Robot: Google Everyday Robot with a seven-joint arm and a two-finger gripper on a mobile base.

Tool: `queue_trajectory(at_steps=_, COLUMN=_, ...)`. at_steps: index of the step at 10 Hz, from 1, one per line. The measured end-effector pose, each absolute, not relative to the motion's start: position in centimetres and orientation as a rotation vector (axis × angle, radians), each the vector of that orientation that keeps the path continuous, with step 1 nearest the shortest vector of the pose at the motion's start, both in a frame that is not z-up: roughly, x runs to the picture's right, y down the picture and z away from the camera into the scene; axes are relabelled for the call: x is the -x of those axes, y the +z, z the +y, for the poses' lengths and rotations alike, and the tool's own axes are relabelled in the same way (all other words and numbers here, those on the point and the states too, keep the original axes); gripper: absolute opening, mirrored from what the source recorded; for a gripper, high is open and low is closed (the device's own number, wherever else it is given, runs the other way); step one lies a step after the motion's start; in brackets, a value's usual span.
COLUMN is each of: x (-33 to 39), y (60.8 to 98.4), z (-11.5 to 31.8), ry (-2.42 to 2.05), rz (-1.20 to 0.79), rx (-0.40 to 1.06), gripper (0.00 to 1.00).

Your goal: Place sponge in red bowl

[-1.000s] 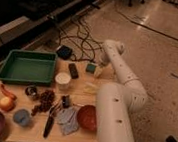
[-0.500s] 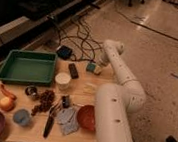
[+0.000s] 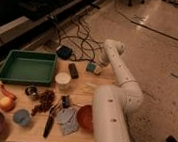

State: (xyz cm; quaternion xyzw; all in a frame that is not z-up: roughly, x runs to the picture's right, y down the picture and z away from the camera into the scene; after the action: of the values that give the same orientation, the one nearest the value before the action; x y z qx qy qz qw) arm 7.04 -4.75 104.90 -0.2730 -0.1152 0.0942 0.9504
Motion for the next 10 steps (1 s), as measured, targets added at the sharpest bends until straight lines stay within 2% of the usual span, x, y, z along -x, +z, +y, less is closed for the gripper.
queue_trajectory(at_steps=10, x=-6.89, y=104.74, z=-4.56, ry=0.190, rz=-0.233, rx=0.559, gripper=0.00)
